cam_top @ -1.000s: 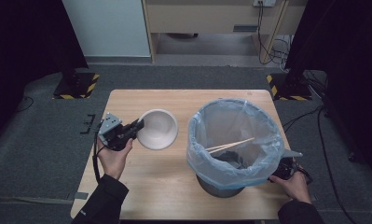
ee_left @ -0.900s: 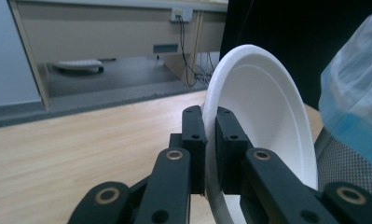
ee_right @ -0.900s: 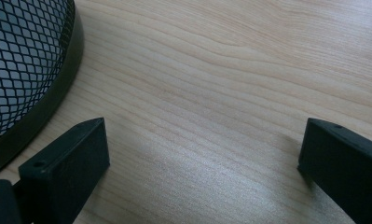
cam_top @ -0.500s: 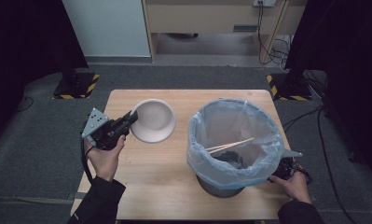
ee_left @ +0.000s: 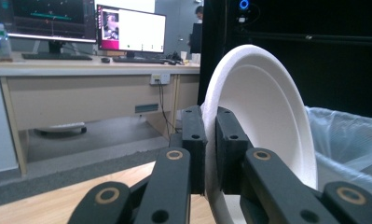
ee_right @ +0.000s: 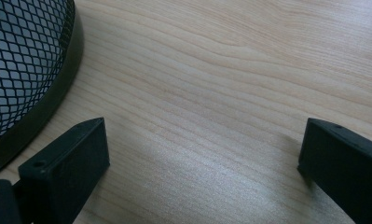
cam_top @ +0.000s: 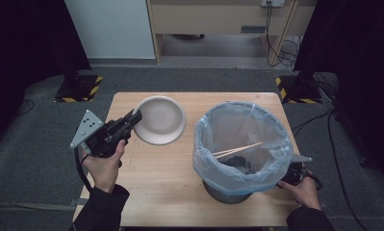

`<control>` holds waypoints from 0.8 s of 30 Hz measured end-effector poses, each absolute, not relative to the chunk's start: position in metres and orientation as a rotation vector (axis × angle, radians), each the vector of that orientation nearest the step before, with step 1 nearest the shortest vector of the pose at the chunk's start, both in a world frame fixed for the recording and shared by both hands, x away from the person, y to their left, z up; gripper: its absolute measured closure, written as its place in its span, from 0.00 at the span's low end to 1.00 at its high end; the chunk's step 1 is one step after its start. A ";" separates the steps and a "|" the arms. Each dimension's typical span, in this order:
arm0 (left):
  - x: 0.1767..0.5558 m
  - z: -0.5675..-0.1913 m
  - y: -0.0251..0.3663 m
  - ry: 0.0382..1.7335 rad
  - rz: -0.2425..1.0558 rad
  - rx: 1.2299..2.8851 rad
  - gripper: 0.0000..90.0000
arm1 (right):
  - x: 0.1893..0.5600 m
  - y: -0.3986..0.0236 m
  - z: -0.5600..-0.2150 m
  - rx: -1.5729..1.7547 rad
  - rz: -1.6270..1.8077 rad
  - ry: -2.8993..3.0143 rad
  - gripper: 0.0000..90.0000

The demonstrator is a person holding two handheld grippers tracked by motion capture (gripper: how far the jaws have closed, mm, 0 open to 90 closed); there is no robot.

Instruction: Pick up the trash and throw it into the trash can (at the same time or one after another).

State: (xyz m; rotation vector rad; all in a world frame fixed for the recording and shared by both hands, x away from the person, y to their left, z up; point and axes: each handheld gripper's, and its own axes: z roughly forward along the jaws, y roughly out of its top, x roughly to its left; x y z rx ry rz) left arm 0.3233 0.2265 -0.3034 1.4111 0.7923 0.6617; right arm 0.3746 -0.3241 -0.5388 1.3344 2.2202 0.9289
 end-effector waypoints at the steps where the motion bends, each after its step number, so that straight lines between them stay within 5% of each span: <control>1: 0.322 -0.301 0.226 0.787 0.663 1.405 0.93 | 0.375 -0.324 -0.539 1.335 0.929 2.220 0.02; 24: 0.321 -0.250 0.183 0.643 0.645 1.329 0.93 | 0.375 -0.324 -0.539 1.335 0.929 2.219 0.02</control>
